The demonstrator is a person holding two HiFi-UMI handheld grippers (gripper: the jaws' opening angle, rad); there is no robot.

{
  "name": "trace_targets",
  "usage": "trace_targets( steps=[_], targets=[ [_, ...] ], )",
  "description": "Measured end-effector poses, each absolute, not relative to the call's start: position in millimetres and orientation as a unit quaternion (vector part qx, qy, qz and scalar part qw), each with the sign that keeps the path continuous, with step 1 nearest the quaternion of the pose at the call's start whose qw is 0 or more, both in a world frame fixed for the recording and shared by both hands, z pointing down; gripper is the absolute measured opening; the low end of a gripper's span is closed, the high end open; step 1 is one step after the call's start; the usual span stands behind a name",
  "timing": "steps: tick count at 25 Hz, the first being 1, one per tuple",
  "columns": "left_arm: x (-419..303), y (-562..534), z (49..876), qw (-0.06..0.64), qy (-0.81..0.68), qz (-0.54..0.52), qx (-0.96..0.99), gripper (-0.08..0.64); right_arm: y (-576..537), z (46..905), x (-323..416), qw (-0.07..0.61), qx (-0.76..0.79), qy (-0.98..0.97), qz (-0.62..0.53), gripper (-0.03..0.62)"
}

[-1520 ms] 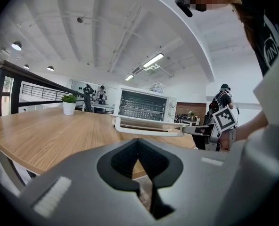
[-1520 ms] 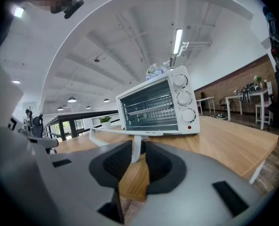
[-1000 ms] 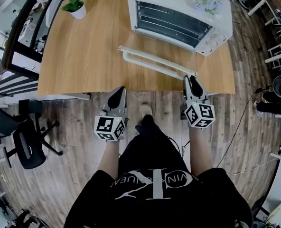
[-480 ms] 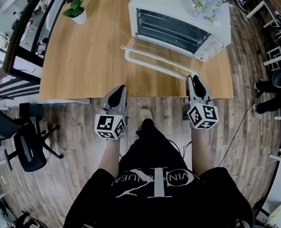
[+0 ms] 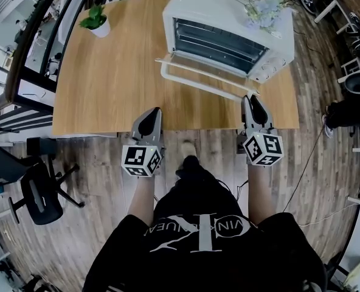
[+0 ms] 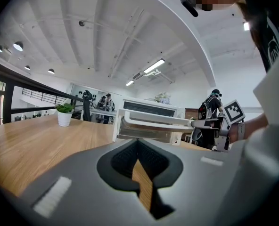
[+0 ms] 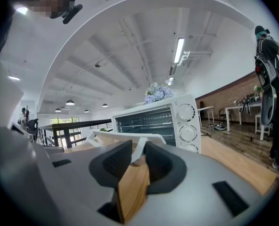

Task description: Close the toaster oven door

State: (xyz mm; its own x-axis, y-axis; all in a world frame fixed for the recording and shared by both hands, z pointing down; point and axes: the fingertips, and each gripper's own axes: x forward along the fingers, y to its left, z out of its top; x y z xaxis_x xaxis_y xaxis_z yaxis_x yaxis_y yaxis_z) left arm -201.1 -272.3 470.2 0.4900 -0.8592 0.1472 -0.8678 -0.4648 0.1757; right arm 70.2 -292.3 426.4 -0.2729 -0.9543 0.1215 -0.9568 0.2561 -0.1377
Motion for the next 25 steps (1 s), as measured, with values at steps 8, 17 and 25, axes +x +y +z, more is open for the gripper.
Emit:
trace_targets(
  steps=[8, 17, 25],
  targets=[
    [-198, -290, 461, 0.107, -0.505, 0.015, 0.856, 0.011, -310, 406, 79, -0.009, 0.609, -0.789, 0.082, 0.097],
    [-188, -320, 453, 0.100, -0.501, 0.013, 0.860, 0.011, -333, 387, 86, -0.007, 0.613, -0.787, 0.067, 0.097],
    [-179, -343, 449, 0.098, -0.494, 0.014, 0.864, 0.011, -349, 376, 93, -0.018, 0.610, -0.789, 0.070, 0.097]
  ],
)
